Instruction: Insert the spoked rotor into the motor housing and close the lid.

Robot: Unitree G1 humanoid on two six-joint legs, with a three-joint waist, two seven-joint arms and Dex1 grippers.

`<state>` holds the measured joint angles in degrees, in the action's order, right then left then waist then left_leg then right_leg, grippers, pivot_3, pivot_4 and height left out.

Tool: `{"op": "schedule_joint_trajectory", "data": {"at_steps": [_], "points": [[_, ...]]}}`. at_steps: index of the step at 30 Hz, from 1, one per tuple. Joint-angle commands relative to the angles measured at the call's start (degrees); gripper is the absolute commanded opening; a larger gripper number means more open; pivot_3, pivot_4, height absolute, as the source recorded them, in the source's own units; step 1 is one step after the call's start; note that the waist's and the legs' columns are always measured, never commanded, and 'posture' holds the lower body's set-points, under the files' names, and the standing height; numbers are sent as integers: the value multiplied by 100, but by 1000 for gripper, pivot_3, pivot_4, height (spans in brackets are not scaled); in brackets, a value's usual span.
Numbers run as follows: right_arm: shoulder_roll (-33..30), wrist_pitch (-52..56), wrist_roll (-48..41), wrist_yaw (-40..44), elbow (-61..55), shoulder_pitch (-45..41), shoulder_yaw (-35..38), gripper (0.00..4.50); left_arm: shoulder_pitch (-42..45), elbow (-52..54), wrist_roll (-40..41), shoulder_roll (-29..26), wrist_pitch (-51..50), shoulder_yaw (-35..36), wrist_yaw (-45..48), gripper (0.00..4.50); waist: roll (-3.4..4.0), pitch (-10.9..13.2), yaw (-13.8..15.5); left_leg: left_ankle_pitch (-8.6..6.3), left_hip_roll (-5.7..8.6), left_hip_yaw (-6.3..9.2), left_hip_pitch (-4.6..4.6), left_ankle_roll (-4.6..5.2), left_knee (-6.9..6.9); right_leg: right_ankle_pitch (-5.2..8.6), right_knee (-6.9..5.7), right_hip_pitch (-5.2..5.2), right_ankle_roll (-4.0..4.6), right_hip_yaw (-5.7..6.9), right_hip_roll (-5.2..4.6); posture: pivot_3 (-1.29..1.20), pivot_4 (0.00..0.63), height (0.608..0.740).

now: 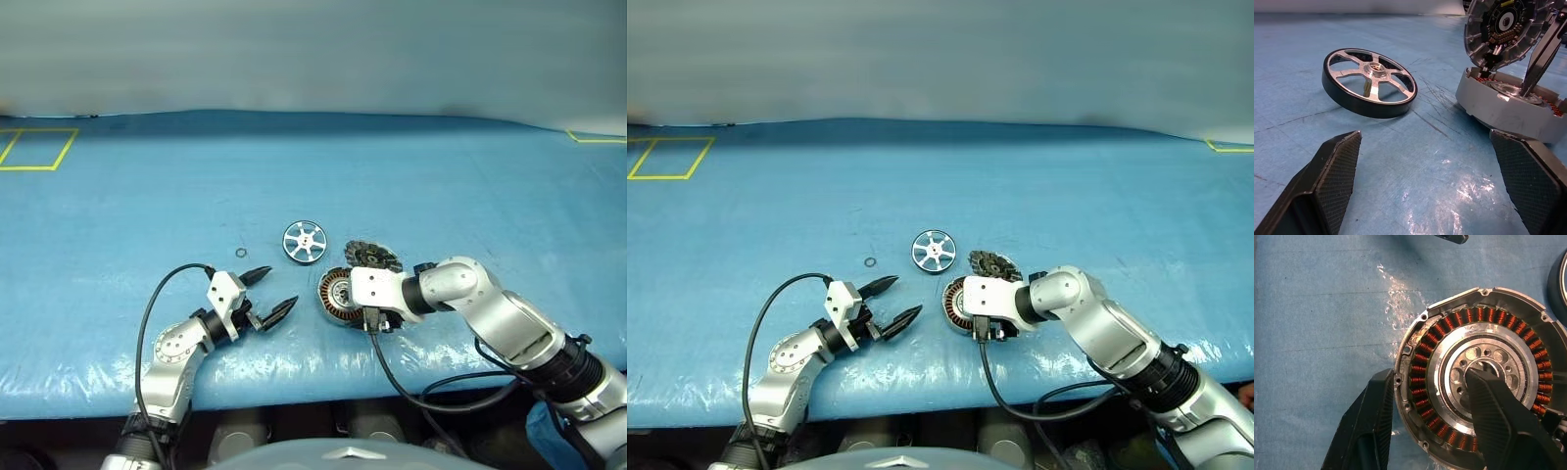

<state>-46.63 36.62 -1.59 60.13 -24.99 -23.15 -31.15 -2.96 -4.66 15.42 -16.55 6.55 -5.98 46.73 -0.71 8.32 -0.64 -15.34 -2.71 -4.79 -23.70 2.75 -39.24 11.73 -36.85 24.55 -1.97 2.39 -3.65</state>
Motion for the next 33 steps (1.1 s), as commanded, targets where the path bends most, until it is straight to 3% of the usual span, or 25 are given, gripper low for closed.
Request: {"op": "schedule_joint_trajectory", "data": {"at_steps": [1,6,19,33], "points": [[7,-180,220,-54,95,-28,11,1952,-25,269,71,-25,-7,-3,17,4500,0,0,5,0,0,0,0,0,0,0,0,0,0,0,0,0,150,740],[115,-219,158,-80,66,14,144,3511,-69,183,65,1,46,4,4,4500,0,0,8,0,2,0,-1,0,0,0,-1,0,1,1,-2,0,150,740],[41,-190,-19,-5,-629,176,376,3511,-10,-25,63,10,103,-5,105,4500,1,1,11,0,3,0,-4,0,2,0,0,1,2,2,-4,0,150,740],[144,38,-102,-141,-552,256,456,3511,34,-130,42,-10,153,3,195,4500,1,0,11,0,3,1,-3,0,2,0,0,2,2,5,-6,0,150,740]]}}
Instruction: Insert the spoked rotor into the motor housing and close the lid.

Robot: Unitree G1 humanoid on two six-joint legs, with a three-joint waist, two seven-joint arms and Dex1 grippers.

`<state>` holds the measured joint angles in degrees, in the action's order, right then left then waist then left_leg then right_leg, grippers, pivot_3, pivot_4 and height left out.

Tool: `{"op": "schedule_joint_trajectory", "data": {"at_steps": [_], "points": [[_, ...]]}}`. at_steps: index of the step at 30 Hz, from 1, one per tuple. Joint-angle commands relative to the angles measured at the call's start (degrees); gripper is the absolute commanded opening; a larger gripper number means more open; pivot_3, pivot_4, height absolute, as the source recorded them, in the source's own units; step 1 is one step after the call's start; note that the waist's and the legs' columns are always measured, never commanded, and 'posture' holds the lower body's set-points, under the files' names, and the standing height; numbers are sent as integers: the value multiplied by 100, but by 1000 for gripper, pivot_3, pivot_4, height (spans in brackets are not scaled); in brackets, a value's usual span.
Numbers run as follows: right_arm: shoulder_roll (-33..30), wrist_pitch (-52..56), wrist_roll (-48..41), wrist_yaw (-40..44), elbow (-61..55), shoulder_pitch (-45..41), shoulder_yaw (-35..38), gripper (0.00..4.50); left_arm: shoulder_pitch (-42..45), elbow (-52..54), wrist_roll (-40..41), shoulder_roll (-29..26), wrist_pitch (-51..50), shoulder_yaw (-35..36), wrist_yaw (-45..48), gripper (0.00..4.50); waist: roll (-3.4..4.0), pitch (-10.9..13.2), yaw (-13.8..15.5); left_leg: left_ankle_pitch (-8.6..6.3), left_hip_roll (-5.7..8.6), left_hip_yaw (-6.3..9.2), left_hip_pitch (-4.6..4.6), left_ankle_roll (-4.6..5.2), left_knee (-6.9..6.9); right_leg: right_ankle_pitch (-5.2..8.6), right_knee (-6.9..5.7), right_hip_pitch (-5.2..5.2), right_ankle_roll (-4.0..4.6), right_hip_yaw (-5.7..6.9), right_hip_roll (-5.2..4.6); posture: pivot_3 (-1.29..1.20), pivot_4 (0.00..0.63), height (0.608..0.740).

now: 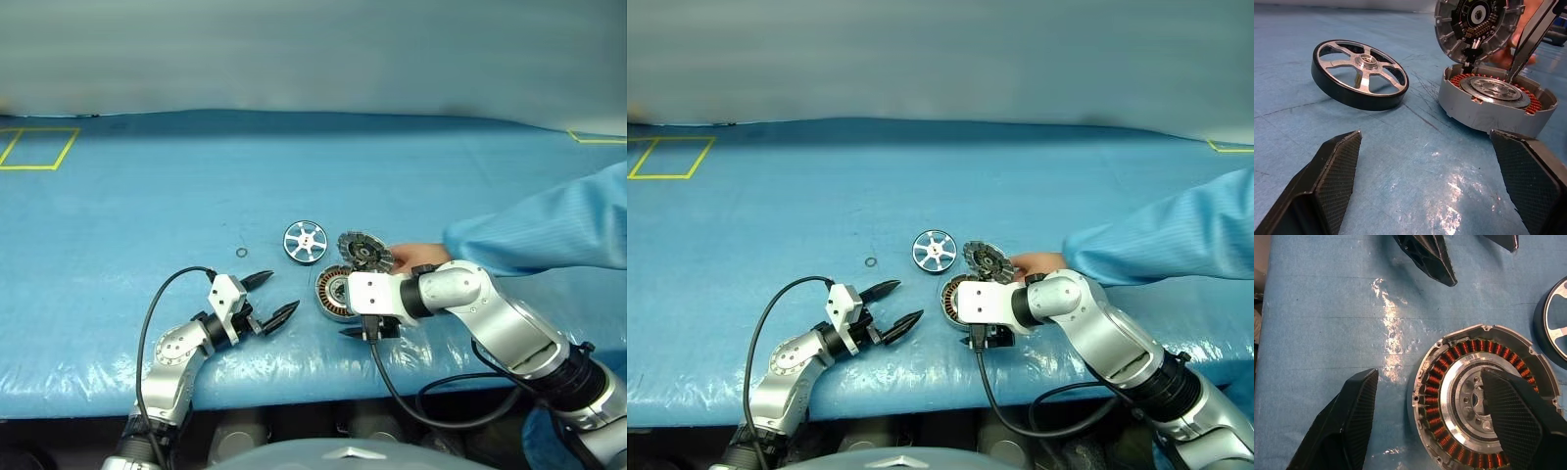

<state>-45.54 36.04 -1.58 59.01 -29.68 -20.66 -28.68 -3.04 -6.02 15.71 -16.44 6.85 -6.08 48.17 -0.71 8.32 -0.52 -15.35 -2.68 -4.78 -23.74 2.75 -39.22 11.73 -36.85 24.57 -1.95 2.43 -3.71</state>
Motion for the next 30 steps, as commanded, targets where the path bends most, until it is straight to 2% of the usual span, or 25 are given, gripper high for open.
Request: {"op": "schedule_joint_trajectory", "data": {"at_steps": [1,17,30], "points": [[36,110,-123,-26,-81,12,212,3511,41,-10,13,-23,136,19,55,4500,0,0,0,0,0,0,0,0,0,0,0,0,0,0,0,0,150,740],[60,207,-181,-137,-27,14,210,3511,85,-243,30,-85,267,52,148,4500,0,0,-1,0,0,1,1,0,0,0,-1,0,0,1,0,0,150,740],[109,178,-176,-319,77,40,272,3511,55,240,19,-72,-32,-32,-28,4500,0,0,-1,0,0,0,-1,0,0,0,0,0,0,0,0,0,150,740]]}}
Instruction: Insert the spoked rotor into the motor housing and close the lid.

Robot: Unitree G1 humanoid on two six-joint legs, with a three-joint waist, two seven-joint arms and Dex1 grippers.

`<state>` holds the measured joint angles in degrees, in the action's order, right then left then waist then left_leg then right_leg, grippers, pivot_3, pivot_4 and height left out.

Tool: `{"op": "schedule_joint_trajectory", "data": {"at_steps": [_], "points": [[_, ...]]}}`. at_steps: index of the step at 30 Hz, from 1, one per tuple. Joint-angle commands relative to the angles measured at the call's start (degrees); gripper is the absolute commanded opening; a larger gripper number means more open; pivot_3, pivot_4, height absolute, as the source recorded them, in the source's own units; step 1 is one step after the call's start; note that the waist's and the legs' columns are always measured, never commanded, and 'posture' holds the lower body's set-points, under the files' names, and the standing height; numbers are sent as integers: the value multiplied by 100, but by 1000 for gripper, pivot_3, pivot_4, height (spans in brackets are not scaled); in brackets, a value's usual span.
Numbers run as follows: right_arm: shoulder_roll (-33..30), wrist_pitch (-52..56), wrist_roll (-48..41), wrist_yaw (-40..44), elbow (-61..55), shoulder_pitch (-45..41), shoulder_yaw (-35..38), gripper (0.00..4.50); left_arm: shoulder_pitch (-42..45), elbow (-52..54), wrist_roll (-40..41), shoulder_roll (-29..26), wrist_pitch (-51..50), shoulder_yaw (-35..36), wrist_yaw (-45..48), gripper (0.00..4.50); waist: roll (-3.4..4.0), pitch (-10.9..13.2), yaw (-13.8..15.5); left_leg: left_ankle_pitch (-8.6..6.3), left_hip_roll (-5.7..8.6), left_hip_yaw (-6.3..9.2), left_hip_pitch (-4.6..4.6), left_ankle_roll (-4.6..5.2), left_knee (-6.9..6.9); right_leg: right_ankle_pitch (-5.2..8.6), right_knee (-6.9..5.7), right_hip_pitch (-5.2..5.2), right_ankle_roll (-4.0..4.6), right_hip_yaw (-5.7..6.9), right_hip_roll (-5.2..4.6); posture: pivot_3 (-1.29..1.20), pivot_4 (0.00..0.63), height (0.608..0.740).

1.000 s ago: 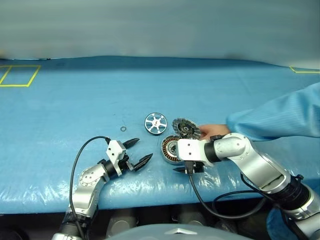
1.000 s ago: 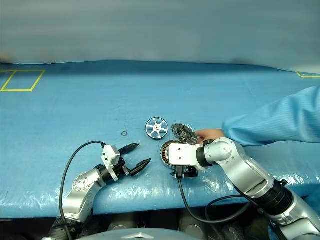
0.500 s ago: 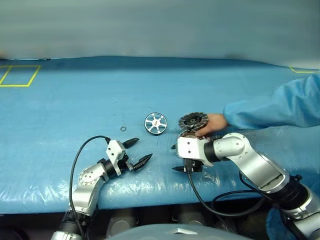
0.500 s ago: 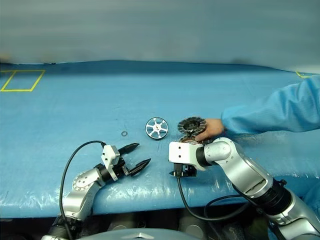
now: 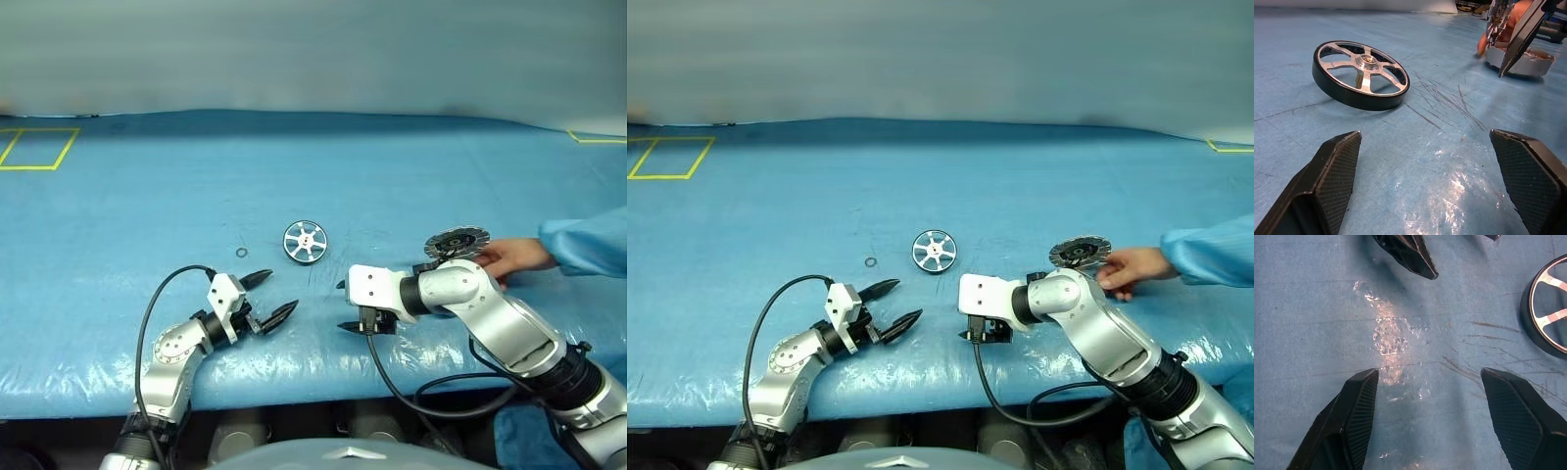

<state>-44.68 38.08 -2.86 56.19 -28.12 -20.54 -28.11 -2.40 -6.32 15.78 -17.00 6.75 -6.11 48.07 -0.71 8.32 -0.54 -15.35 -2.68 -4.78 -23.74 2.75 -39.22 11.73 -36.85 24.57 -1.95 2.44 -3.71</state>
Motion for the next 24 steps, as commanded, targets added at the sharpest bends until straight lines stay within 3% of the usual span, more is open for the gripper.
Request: {"op": "schedule_joint_trajectory", "data": {"at_steps": [1,16,24], "points": [[26,-103,-46,-52,-70,46,227,3511,-10,283,10,-15,-33,-32,-24,4500,0,0,1,0,0,0,0,0,0,0,0,0,0,0,0,0,150,740],[-28,-104,-87,-308,-206,366,689,3511,113,244,55,-28,95,-3,82,4500,0,0,6,0,2,0,-2,1,1,0,1,0,0,0,0,0,150,740],[-557,13,-260,-337,-344,804,1588,3511,187,130,28,-25,96,-36,168,4500,-1,1,13,-1,3,0,-2,1,0,0,2,-1,0,-1,0,0,150,740]]}}
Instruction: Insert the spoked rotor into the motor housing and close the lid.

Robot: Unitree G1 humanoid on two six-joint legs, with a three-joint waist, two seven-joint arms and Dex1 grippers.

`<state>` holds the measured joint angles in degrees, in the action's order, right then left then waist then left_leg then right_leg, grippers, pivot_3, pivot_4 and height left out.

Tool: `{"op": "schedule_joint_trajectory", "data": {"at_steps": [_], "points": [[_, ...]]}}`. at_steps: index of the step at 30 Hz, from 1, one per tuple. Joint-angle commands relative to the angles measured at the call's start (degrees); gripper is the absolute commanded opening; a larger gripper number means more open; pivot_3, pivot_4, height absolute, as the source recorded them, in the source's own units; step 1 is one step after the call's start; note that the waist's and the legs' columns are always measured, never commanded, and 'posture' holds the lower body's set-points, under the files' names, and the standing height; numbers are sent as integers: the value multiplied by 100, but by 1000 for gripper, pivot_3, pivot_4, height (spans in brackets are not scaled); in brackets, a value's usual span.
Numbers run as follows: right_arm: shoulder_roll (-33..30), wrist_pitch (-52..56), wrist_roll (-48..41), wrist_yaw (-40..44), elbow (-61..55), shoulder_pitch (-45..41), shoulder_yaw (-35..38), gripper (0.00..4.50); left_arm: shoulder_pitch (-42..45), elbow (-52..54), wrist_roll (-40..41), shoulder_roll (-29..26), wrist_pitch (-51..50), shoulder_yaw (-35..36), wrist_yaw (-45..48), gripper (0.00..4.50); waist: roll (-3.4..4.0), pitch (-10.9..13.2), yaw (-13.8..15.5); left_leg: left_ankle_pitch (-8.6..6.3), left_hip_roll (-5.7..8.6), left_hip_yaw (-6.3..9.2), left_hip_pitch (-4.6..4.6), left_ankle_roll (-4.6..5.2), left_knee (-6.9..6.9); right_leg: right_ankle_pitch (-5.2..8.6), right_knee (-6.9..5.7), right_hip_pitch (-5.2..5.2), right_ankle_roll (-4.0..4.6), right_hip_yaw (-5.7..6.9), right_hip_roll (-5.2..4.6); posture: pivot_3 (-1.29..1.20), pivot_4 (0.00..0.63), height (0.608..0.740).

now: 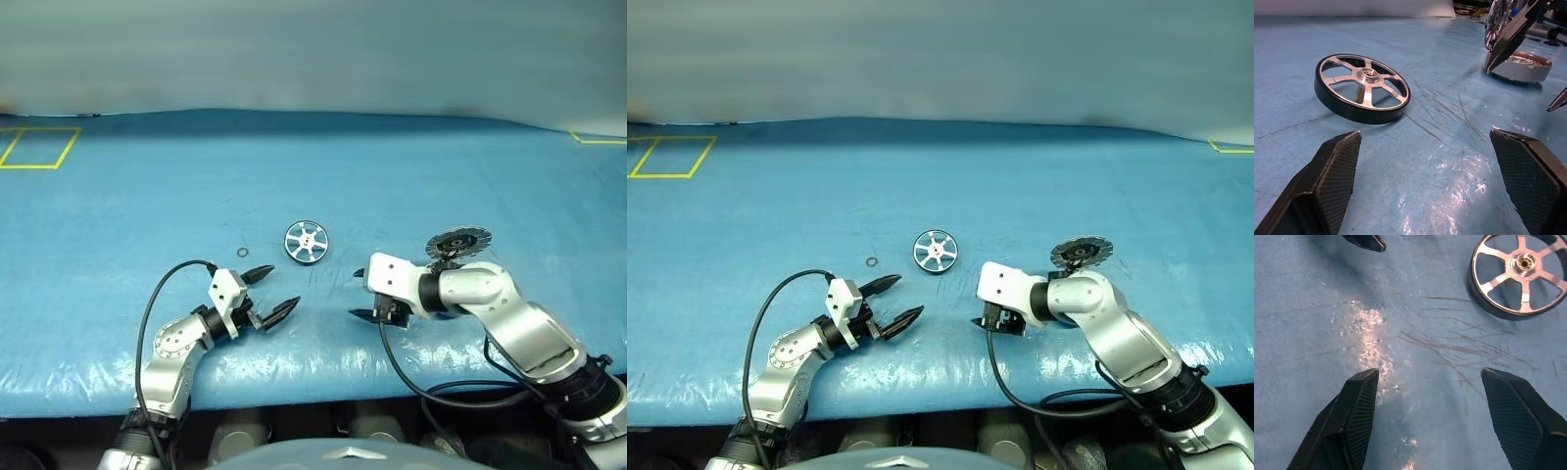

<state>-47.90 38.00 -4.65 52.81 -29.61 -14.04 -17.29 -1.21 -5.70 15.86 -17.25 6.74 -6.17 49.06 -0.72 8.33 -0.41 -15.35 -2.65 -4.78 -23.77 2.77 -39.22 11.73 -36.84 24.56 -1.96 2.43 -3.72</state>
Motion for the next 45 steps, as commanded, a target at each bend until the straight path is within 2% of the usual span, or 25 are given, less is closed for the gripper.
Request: {"op": "schedule_joint_trajectory", "data": {"at_steps": [1,11,16,31,41,44,45], "points": [[-379,-15,-79,33,-185,267,617,3511,75,48,21,8,89,-40,79,4500,0,0,17,0,0,1,0,0,0,0,0,0,0,0,0,0,150,740],[-1081,-152,-32,65,209,919,1361,3511,161,-63,-6,34,98,-94,146,4500,-1,1,48,-1,0,-3,0,1,-1,1,1,-1,-2,-3,1,0,150,740],[-1190,-121,-74,45,405,1218,1648,3511,123,-72,-18,48,110,-124,134,4500,-1,1,65,-1,1,-3,0,2,0,1,1,0,-1,-4,2,0,150,740],[-1264,-27,-49,4,916,1540,1852,3511,110,35,99,36,176,-113,297,4500,-1,1,83,-1,1,-1,1,2,-2,4,1,-2,-10,-6,6,0,150,740],[-1243,8,-57,102,847,1655,1606,3511,85,103,49,38,110,-138,177,4500,-1,1,120,-1,1,-1,1,2,-5,6,1,-4,-15,-8,6,0,150,740],[-1228,-10,79,52,948,1615,1417,2957,69,102,40,43,97,-150,165,4500,-2,0,122,-1,1,-1,1,2,-6,6,1,-5,-16,-8,6,0,150,740],[-1205,12,109,25,963,1586,1356,2636,62,99,50,49,82,-153,163,4500,-2,0,122,-1,1,0,1,2,-6,6,1,-5,-17,-8,6,0,150,740]]}}
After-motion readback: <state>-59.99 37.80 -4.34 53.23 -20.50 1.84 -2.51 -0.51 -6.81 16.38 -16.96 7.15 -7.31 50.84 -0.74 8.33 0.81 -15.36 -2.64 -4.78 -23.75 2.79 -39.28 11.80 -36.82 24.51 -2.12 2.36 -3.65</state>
